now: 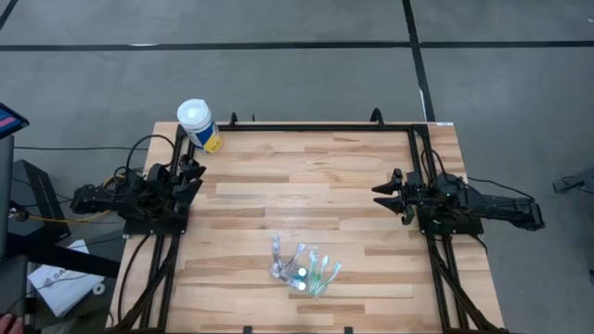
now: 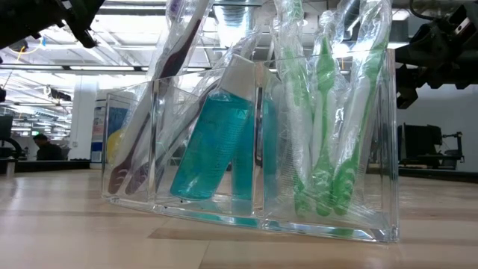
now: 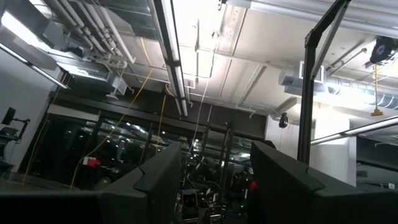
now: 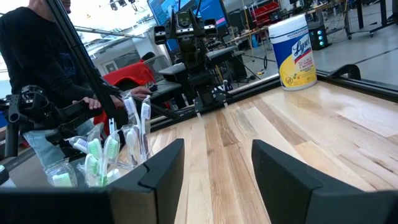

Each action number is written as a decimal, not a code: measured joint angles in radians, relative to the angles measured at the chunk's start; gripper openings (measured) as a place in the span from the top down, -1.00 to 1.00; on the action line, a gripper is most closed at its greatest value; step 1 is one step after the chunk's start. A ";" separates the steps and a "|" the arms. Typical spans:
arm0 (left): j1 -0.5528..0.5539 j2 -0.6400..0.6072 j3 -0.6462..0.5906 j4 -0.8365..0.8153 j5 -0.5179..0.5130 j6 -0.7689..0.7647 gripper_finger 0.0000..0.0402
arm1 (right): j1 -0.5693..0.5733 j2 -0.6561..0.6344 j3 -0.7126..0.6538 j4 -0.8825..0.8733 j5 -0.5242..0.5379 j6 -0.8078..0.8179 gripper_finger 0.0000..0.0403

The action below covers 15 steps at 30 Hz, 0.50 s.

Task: Pick & Place toothbrushing station
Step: Return to Home Position

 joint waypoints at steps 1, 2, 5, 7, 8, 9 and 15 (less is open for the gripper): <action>0.000 0.000 0.000 0.000 0.002 0.000 0.06 | 0.000 0.000 0.000 0.000 0.000 0.000 0.12; 0.000 0.000 0.000 0.000 0.003 0.000 0.06 | 0.000 0.000 0.000 0.000 0.000 0.000 0.12; 0.000 0.000 0.000 0.000 0.002 0.000 0.06 | 0.000 0.000 0.000 0.000 0.000 0.000 0.11; 0.000 0.000 0.000 0.000 0.002 0.000 0.06 | 0.000 0.000 0.000 0.000 0.000 0.000 0.11; 0.000 0.000 0.000 0.000 0.002 0.000 0.06 | 0.000 0.000 0.000 0.000 0.000 0.000 0.10; 0.000 0.000 0.000 0.000 0.002 0.000 0.06 | 0.000 0.000 0.000 0.000 0.000 0.000 0.10; 0.000 0.000 0.000 0.000 0.002 0.000 0.06 | 0.000 0.000 0.000 0.000 0.000 0.000 0.12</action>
